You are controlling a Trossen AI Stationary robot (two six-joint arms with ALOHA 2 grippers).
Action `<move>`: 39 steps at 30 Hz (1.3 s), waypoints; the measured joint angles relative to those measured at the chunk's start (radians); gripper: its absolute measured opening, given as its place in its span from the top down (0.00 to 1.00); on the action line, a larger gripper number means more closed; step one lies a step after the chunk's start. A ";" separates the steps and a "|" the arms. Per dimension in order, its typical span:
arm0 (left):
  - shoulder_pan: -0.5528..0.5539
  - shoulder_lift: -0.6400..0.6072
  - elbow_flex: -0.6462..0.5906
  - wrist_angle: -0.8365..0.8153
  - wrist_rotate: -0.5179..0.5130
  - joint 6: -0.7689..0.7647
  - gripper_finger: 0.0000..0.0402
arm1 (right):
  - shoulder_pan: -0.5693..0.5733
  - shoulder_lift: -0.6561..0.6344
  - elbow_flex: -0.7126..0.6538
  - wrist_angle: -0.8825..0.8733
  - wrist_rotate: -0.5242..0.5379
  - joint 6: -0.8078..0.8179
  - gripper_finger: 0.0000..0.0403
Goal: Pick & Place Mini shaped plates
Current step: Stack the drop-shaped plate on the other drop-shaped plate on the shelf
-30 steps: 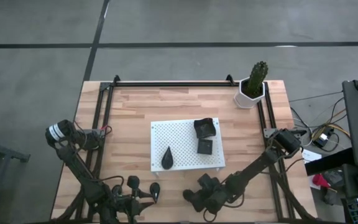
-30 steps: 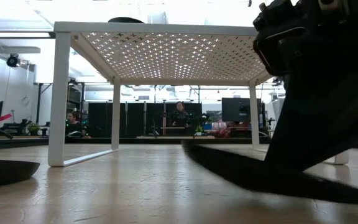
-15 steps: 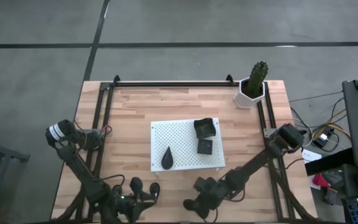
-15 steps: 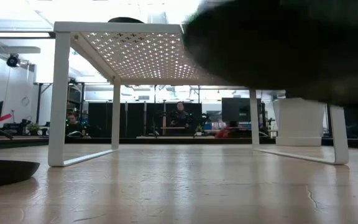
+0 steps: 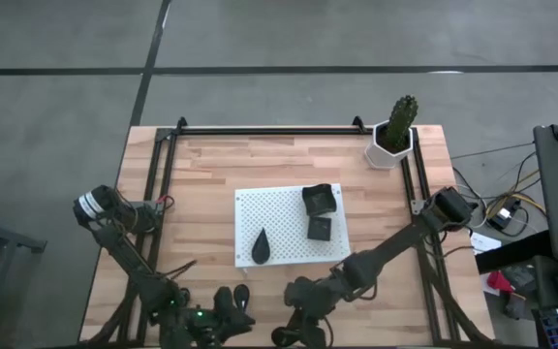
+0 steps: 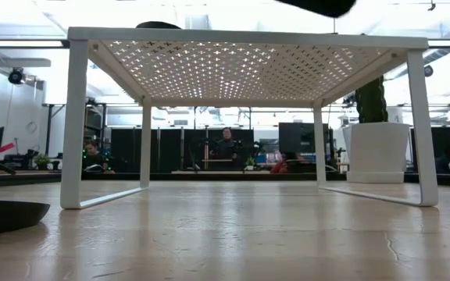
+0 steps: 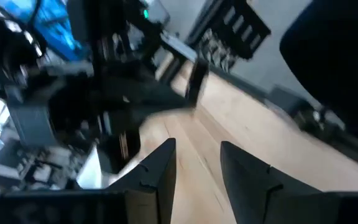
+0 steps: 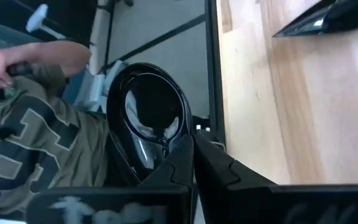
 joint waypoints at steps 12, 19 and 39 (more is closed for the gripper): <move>0.045 0.000 0.000 0.105 0.049 0.121 0.69 | -0.034 0.000 0.084 -0.098 -0.022 -0.059 0.98; 0.073 0.000 0.000 0.113 0.098 0.129 0.69 | -0.062 0.000 0.084 -0.099 -0.051 -0.080 0.98; 0.110 0.000 0.000 0.110 0.123 0.111 0.78 | -0.095 0.000 0.084 -0.088 -0.094 -0.093 0.98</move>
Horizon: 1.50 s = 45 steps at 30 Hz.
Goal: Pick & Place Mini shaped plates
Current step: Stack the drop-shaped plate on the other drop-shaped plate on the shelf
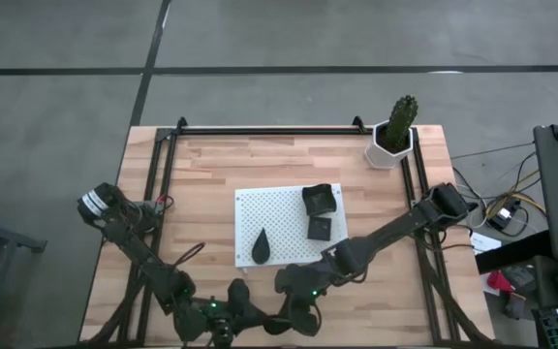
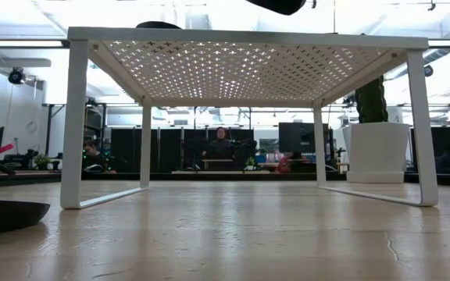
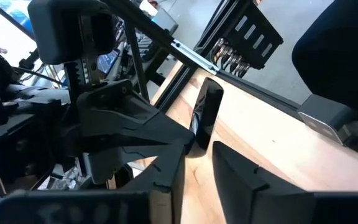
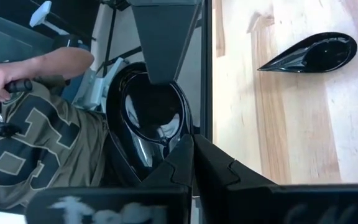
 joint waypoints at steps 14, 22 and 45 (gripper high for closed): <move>0.000 -0.001 0.000 0.012 0.048 -0.027 0.87 | -0.013 0.000 0.000 -0.001 -0.003 0.033 0.98; -0.002 -0.001 0.000 0.012 0.052 -0.036 0.87 | -0.018 0.000 0.000 -0.001 -0.002 0.038 0.98; -0.005 -0.002 0.000 -0.009 0.051 -0.050 0.95 | -0.019 0.000 0.000 0.005 0.001 -0.029 0.83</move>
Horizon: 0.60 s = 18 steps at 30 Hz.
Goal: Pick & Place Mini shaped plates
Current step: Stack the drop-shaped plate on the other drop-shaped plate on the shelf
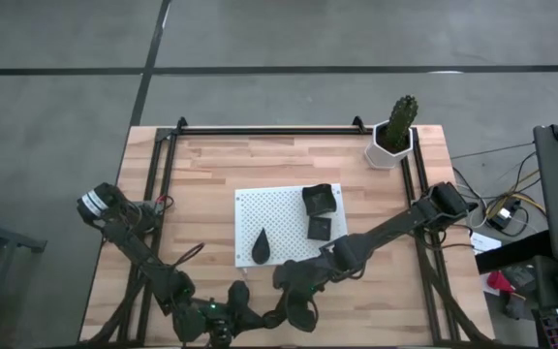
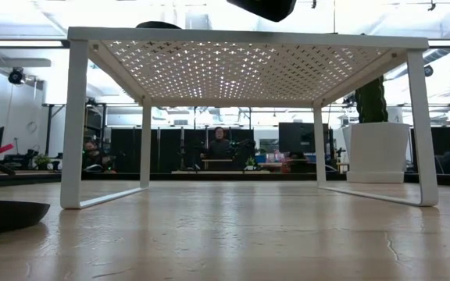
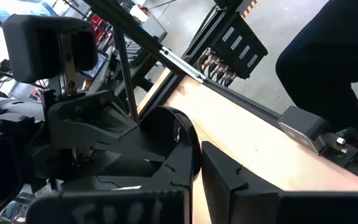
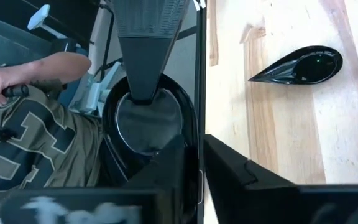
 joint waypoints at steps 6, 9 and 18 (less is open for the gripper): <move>-0.004 0.000 0.000 -0.005 -0.001 0.000 0.95 | -0.004 -0.016 -0.001 -0.003 -0.001 -0.025 0.69; -0.009 0.000 0.000 -0.027 -0.003 -0.015 0.95 | -0.010 -0.043 0.008 -0.007 -0.003 -0.051 0.66; -0.067 -0.006 0.000 -0.099 -0.205 -0.052 0.96 | -0.008 -0.129 0.021 -0.024 0.053 -0.160 0.65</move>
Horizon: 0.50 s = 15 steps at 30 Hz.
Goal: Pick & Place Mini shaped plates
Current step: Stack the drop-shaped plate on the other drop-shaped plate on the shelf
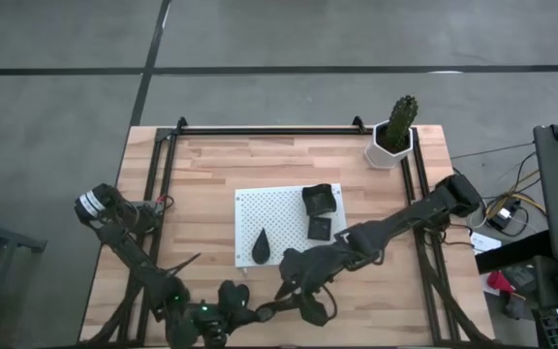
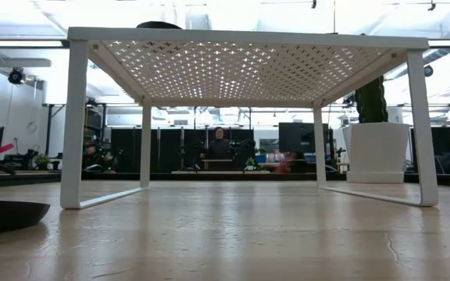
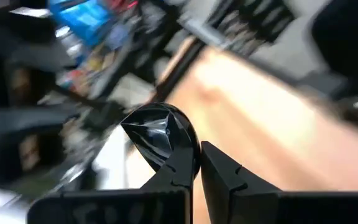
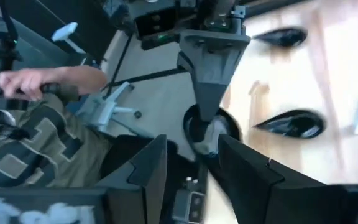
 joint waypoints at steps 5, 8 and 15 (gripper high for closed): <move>-0.029 -0.001 0.009 -0.024 -0.276 -0.005 0.96 | 0.024 -0.037 -0.007 -0.005 0.117 -0.097 0.65; -0.034 -0.002 0.020 -0.037 -0.386 -0.009 0.96 | 0.054 -0.051 -0.006 -0.003 0.188 -0.133 0.64; 0.004 -0.002 0.046 -0.036 -0.562 -0.022 0.96 | 0.132 -0.051 -0.019 -0.006 0.278 -0.148 0.66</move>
